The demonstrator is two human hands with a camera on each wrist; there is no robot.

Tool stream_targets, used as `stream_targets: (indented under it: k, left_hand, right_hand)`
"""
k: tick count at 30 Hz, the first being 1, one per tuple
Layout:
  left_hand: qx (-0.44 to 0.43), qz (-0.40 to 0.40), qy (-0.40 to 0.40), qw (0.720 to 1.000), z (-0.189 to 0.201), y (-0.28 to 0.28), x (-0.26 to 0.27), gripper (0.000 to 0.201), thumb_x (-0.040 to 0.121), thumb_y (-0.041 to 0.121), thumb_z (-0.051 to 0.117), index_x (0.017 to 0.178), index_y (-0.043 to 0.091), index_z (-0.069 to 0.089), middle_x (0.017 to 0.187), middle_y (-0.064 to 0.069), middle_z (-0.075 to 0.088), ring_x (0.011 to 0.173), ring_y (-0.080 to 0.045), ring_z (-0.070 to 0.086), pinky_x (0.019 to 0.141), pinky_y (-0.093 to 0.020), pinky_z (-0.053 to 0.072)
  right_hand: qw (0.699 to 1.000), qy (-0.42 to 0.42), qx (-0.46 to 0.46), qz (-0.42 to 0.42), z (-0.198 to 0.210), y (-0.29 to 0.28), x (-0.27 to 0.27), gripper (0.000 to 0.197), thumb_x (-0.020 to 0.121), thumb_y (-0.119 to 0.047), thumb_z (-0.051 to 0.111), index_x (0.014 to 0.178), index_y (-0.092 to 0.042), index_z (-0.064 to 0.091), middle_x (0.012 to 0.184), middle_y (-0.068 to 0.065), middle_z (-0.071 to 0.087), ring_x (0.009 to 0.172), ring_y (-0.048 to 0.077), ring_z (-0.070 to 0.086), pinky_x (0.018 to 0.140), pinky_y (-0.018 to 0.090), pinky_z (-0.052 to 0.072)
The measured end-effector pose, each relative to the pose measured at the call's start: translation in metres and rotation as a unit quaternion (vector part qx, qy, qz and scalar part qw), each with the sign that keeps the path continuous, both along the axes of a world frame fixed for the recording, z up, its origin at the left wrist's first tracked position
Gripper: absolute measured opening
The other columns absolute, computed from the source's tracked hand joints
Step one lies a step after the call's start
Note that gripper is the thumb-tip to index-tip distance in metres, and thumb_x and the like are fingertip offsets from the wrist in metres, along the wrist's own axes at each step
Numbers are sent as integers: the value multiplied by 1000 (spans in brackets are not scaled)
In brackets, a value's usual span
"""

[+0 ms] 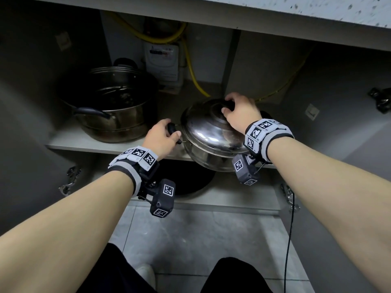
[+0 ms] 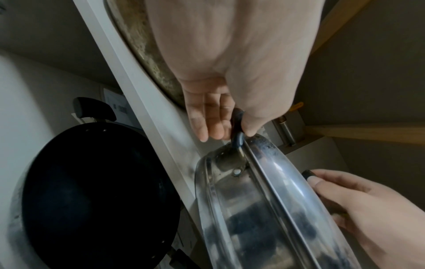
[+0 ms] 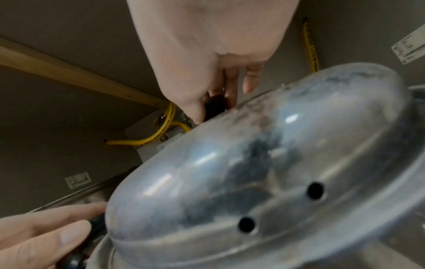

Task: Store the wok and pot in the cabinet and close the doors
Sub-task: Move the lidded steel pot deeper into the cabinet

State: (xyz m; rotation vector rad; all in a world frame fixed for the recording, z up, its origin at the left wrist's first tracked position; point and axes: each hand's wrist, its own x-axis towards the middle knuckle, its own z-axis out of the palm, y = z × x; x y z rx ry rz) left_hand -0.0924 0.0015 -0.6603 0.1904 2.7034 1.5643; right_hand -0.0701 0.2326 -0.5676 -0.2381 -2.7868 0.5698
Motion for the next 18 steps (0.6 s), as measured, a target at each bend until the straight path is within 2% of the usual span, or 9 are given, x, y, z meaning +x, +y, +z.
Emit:
stream_targets:
  k: [3,5,6,8,11,13,15,18]
  left_hand:
    - [1,15,-2,1000,0,0,-4,67,87,38,60,144,16,34,96,-12,71,92,-31,69,93,-48,54]
    - [1,30,0,1000,-1,0,-8,65,85,39,61,140,17,35,95,-12,71,90,-29,70,92,-48,54]
    - [-1,39,4,999,-2,0,-9,61,85,39,61,137,16,37,95,-12,71,89,-29,70,91,-48,54]
    - [2,59,17,998,-2,0,-13,54,87,36,62,131,14,42,92,-11,70,86,-31,70,87,-48,56]
    - [26,77,11,997,-1,-4,-18,52,87,35,63,130,11,46,86,-4,65,83,-32,71,81,-49,58]
    - [28,84,-1,996,-1,-7,-22,52,88,37,62,129,8,49,88,-7,67,78,-30,71,76,-48,60]
    - [29,76,-19,996,0,-7,-24,46,92,35,59,125,2,54,85,-10,68,69,-26,69,65,-42,61]
    - [30,59,-25,997,4,-2,-24,33,97,29,51,109,0,61,74,-7,66,59,-15,63,49,-28,55]
  right_hand:
    - [1000,-4,6,17,6,6,3,46,93,-41,49,137,-29,49,145,4,45,136,30,37,111,44,34]
    - [998,44,-24,-37,9,20,5,47,93,-40,47,138,-28,49,149,4,41,140,31,31,115,47,28]
    - [994,69,-41,-79,9,31,5,45,93,-37,47,136,-26,51,147,6,43,139,32,33,114,47,29]
    - [984,60,-53,-157,5,58,9,40,93,-28,45,130,-19,56,139,13,52,133,37,41,110,47,35]
    - [968,-25,-110,-222,-11,90,11,39,93,-18,41,124,-3,58,133,23,56,124,40,50,105,41,39]
    - [958,-72,-145,-239,-23,97,12,38,95,-15,40,123,3,57,133,25,55,123,39,52,100,37,41]
    - [955,-83,-166,-230,-32,97,10,34,94,-12,41,116,3,61,126,24,60,117,39,55,92,35,43]
    - [948,-34,-211,-238,-40,95,8,26,89,-13,47,99,-2,67,107,22,66,100,38,62,82,35,46]
